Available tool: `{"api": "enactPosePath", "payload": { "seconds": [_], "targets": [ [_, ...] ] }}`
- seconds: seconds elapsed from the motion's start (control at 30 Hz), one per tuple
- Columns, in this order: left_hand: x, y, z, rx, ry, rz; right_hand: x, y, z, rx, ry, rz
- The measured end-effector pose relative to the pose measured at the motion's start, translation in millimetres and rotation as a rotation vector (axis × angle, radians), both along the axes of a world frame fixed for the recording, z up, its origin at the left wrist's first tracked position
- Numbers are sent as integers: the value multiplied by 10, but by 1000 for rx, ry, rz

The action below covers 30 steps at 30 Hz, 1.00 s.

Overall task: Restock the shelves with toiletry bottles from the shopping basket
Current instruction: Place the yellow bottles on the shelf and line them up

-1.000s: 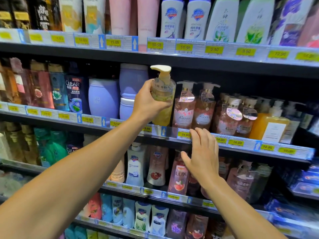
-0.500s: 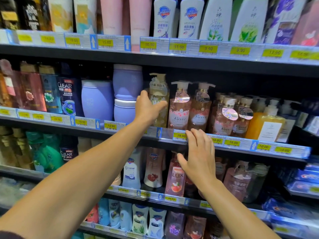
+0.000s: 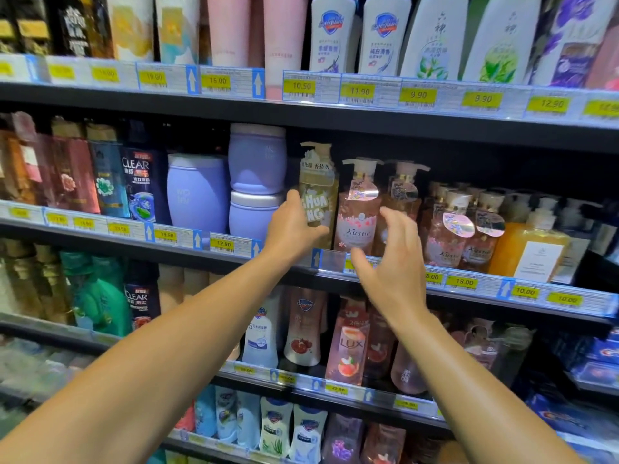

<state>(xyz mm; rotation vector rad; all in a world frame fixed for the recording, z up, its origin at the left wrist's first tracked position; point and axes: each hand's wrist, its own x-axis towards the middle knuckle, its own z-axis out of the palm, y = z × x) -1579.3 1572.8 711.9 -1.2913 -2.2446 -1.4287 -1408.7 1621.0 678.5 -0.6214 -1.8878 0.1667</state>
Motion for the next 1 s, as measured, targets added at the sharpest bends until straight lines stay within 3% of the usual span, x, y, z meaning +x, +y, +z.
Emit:
{"api": "enactPosePath", "payload": {
  "seconds": [0.3, 1.0],
  "targets": [
    [-60, 51, -3, -56, -1, 14, -335, 118, 301, -42, -133, -190],
    [-95, -124, -29, -47, 118, 9, -409, 151, 253, -123, -73, -112]
  ]
}}
